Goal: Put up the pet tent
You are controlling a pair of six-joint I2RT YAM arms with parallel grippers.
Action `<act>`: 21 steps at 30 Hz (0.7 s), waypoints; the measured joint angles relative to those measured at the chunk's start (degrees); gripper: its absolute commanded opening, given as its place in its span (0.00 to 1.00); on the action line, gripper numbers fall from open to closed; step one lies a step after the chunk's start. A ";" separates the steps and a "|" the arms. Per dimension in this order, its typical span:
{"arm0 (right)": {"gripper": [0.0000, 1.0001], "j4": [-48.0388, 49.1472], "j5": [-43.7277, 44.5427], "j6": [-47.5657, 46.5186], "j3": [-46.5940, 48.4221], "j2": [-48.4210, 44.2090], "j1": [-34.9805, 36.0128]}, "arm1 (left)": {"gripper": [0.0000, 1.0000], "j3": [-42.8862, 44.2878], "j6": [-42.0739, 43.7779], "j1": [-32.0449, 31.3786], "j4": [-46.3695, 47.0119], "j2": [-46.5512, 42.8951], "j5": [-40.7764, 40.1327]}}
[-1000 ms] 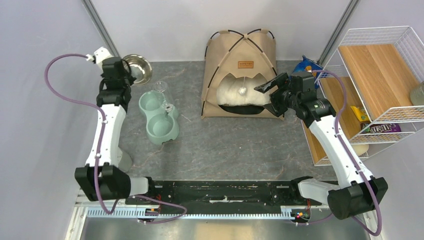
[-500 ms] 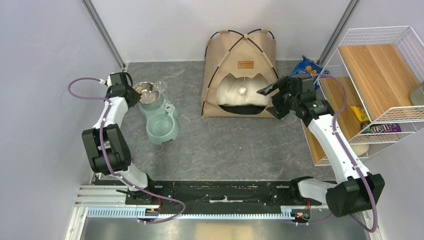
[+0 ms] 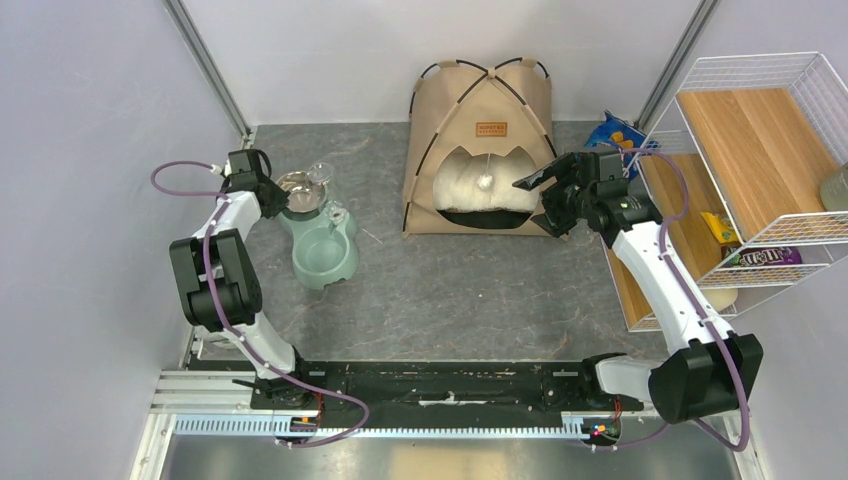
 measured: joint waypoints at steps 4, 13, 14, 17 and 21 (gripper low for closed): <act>0.90 0.20 -0.17 0.13 0.00 0.66 -0.13 | 0.32 0.00 -0.09 0.00 0.52 0.57 0.13; 0.89 0.50 -0.70 0.11 0.02 1.38 -0.28 | 0.54 1.88 -0.17 0.00 -1.20 1.29 0.87; 0.89 0.52 -0.70 0.11 0.02 1.38 -0.31 | 0.62 2.25 -0.17 0.00 -1.53 1.29 0.83; 0.89 0.55 -0.68 -0.02 0.02 1.38 -0.33 | 0.78 2.84 0.09 0.00 -1.99 1.22 0.50; 0.90 0.52 -0.61 -0.61 0.02 1.40 -0.37 | 0.83 3.10 0.50 0.00 -3.91 0.85 -0.33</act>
